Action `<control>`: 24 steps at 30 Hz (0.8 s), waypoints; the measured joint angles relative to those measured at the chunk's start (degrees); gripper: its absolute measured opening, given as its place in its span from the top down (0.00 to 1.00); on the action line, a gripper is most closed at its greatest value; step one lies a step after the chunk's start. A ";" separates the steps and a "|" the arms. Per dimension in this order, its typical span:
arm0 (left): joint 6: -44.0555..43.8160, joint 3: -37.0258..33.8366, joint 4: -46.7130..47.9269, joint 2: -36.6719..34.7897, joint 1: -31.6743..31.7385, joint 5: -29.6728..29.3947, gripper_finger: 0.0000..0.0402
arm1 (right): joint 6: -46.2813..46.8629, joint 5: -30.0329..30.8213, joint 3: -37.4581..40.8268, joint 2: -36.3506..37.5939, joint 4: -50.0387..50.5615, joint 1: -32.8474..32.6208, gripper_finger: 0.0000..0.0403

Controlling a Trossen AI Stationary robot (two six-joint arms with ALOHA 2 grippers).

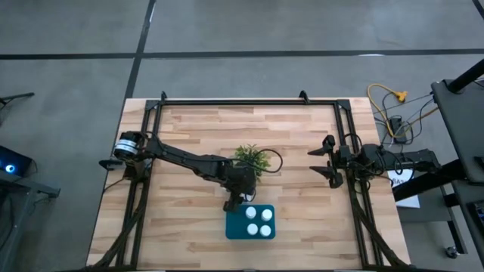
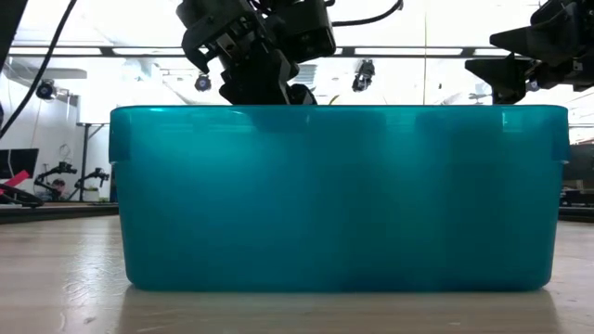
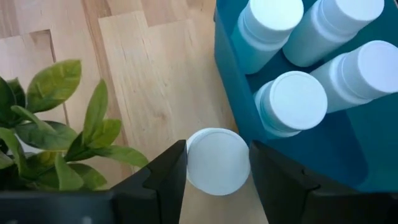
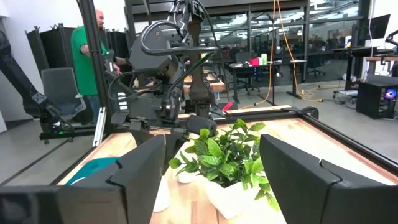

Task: Pick and place pill bottles into a basket
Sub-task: Put the white medicine bottle into the blue bin

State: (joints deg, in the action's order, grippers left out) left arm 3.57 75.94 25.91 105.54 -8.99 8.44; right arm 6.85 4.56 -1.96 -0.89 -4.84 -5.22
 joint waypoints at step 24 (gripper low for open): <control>0.37 0.65 0.50 -0.01 0.00 0.71 0.47 | 0.00 0.00 0.00 0.00 0.00 0.00 0.38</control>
State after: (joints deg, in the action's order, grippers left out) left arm 3.93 76.59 26.41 105.54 -8.99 9.15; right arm 6.85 4.56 -1.96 -0.89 -4.84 -5.21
